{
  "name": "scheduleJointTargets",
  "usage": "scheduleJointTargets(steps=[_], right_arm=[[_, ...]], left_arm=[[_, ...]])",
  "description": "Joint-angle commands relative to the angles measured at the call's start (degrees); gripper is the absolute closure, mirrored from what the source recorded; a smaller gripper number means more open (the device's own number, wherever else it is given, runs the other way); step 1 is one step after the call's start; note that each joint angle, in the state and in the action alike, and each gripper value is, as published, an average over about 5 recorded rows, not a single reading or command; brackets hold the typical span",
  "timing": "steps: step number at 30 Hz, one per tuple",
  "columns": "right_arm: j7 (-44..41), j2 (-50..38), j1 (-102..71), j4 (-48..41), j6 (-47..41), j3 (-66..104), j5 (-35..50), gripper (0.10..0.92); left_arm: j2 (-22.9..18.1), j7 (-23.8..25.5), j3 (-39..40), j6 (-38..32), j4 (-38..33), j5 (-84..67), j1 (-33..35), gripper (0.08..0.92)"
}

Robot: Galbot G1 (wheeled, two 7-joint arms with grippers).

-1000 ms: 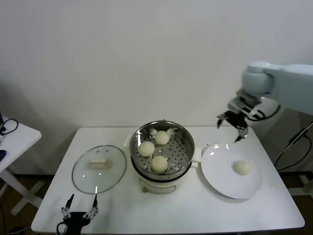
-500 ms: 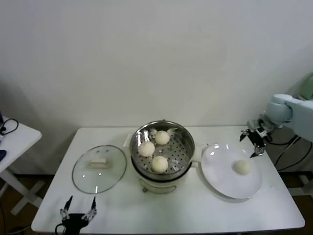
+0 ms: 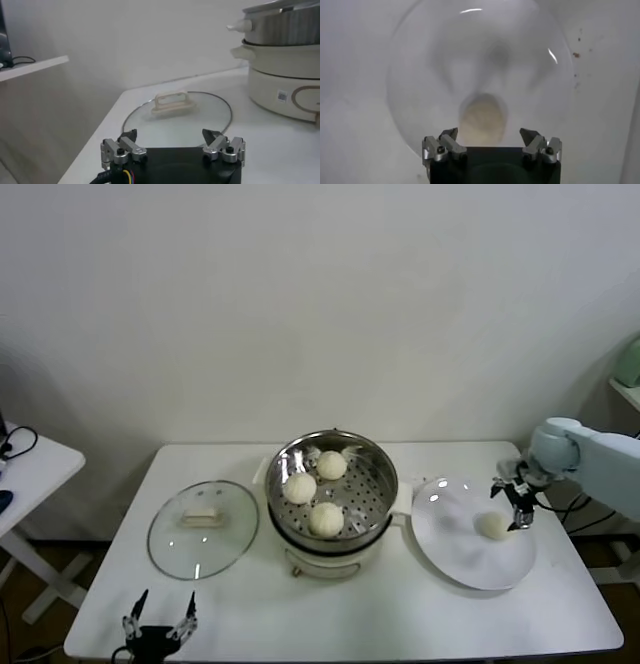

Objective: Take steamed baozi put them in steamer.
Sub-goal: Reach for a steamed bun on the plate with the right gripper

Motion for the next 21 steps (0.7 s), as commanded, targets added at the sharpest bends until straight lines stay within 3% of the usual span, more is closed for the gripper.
scheduleJointTargets(steps=[1, 14, 21], right_arm=[[1.34, 0.57, -8.86, -2.6, -1.38, 8.04, -2.98, 0.203], [1.48, 1.55, -10.08, -4.23, -1.77, 9.53, -4.13, 0.206], [1.43, 1.62, -10.37, -4.24, -1.98, 9.96, -4.19, 0.287]], left_arm=[[-0.05, 0.07, -0.04, 0.06, -0.2, 0.13, 0.13, 0.177], [0.18, 0.08, -0.19, 0.07, 0.03, -0.07, -0.21, 0.177], [0.1, 0.05, -0.33, 0.11, -0.06, -0.13, -0.38, 0.177]])
